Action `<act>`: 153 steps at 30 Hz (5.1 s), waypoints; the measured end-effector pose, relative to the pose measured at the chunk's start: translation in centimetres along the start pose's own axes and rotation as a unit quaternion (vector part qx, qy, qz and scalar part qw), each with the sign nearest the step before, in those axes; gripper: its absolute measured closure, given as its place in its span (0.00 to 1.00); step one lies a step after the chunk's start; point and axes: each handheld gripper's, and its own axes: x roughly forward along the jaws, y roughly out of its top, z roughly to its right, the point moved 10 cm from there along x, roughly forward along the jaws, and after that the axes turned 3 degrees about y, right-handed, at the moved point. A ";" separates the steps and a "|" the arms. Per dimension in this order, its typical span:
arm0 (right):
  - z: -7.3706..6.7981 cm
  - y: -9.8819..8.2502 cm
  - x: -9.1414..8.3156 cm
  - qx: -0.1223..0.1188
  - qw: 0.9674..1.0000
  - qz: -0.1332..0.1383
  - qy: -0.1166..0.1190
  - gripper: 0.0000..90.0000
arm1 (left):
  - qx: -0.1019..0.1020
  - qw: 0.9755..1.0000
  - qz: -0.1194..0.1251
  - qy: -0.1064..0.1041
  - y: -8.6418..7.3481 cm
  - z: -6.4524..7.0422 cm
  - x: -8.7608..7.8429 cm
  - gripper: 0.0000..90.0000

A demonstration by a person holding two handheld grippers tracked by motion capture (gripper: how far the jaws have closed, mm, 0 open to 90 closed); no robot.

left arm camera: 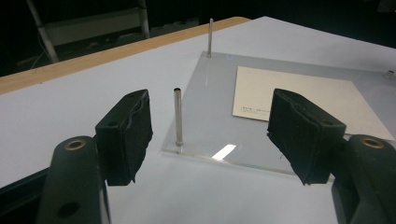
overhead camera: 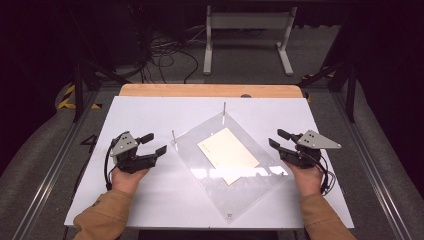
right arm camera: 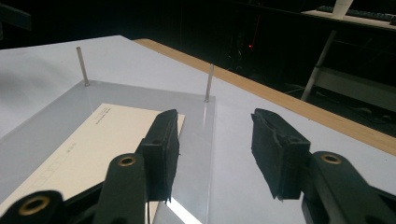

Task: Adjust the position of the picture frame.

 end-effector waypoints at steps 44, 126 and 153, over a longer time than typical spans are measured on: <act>0.8 -8.6 -1.2 0.050 0.955 -0.287 0.052 1.00 | -0.058 0.997 -0.024 -0.042 -0.1 0.3 0.6 0.41; -9.1 -6.6 -1.4 0.035 0.943 -0.273 0.189 1.00 | -0.050 0.986 -0.127 0.098 -0.7 -7.0 9.5 0.94; -7.7 -7.9 -2.9 0.051 0.942 -0.291 0.163 1.00 | 0.005 0.993 -0.121 0.008 1.7 -1.0 16.0 0.94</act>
